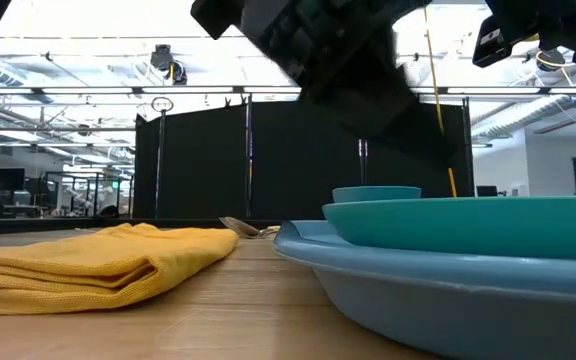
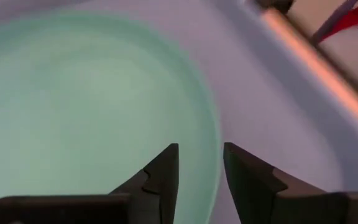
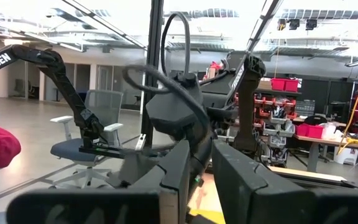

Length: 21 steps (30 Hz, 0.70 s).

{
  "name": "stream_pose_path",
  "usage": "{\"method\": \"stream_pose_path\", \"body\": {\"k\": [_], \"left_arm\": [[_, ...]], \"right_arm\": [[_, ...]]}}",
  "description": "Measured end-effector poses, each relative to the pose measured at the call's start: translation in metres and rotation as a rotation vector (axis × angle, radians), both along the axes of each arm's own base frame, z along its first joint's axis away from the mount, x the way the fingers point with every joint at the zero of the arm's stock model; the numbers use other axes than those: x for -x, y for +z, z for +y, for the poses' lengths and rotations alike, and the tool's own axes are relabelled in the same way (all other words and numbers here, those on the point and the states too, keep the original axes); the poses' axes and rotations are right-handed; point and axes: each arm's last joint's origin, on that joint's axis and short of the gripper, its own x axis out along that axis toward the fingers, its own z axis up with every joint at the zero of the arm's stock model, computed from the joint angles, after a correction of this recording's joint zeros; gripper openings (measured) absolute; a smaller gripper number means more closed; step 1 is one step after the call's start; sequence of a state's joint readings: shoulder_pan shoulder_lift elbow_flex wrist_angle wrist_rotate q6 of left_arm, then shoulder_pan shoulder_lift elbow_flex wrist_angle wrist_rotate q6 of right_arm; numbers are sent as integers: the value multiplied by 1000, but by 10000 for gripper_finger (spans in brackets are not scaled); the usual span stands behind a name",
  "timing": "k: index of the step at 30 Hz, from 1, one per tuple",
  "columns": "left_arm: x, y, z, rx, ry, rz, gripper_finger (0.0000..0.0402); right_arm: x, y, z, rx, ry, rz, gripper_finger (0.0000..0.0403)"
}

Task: Set up tray
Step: Put the light blue plate on the blue tray

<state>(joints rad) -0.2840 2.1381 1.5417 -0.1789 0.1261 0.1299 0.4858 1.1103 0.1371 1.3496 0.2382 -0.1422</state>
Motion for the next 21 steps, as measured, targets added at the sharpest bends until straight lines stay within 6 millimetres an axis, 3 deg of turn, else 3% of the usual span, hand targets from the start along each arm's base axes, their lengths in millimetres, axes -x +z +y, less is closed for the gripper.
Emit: {"method": "stream_pose_path", "body": {"k": [12,17,21], "left_arm": [[22,19,13,-182,167,135,131],[34,12,17,-225,215,271,131],[38,1,16,-218,225,266,129]], "right_arm": [[0,-1,0,4,-2,9,59],[-1,-3,-2,-35,-75,42,59],[-3,-10,-6,-75,-197,124,59]]}}
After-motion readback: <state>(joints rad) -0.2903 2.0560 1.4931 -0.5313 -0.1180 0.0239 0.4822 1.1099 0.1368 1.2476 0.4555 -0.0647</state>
